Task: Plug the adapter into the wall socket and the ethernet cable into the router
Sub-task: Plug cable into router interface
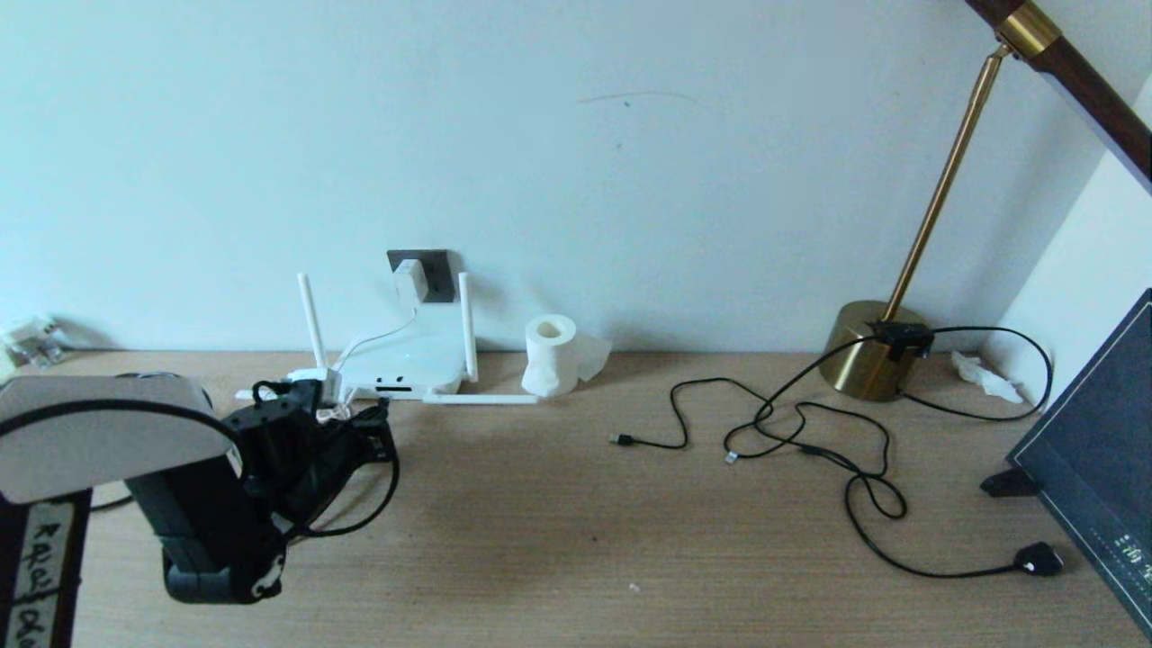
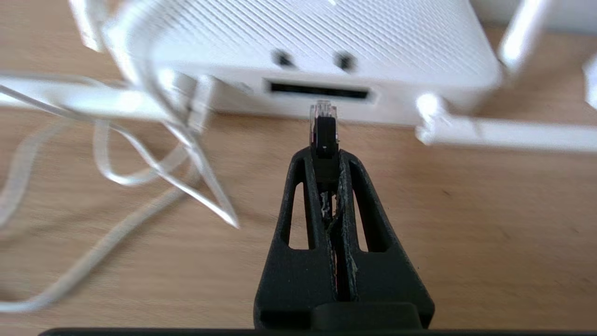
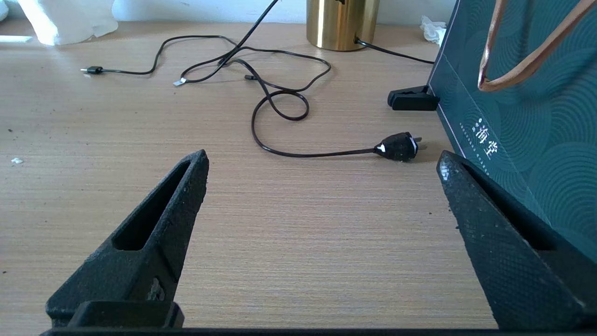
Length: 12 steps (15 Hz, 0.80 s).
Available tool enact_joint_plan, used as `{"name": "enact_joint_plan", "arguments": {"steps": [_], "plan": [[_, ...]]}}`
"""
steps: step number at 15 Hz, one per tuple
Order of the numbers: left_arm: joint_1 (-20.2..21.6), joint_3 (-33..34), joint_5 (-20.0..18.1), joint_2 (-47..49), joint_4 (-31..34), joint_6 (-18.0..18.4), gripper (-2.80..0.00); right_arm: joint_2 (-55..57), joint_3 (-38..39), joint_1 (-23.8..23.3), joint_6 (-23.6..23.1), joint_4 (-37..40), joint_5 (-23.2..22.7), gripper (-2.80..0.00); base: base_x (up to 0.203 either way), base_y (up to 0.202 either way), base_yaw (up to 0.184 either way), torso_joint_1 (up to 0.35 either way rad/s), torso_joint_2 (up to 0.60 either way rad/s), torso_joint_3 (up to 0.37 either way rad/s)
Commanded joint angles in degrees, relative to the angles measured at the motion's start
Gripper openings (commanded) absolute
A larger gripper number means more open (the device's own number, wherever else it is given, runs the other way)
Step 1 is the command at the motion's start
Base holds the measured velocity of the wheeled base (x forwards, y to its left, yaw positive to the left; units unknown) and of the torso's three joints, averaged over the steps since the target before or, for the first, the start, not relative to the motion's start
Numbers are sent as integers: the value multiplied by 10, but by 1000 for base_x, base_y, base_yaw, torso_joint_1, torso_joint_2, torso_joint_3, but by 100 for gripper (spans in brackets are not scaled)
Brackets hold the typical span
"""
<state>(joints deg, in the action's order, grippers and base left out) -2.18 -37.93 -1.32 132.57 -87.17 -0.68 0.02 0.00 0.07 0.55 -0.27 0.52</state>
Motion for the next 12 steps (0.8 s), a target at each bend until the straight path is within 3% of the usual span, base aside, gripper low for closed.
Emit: {"name": "enact_joint_plan", "arguments": {"steps": [1, 4, 12], "plan": [[11, -7, -3, -1, -5, 0, -280, 1, 0, 0, 0, 0, 0, 0, 0, 0, 0, 0, 0, 0], [29, -18, -32, 0, -5, 2, -280, 1, 0, 0, 0, -1, 0, 0, 0, 0, 0, 0, 0, 0], [30, -37, -36, 16, -5, 2, -280, 1, 0, 0, 0, 0, 0, 0, 0, 0, 0, 0, 0, 0]]}}
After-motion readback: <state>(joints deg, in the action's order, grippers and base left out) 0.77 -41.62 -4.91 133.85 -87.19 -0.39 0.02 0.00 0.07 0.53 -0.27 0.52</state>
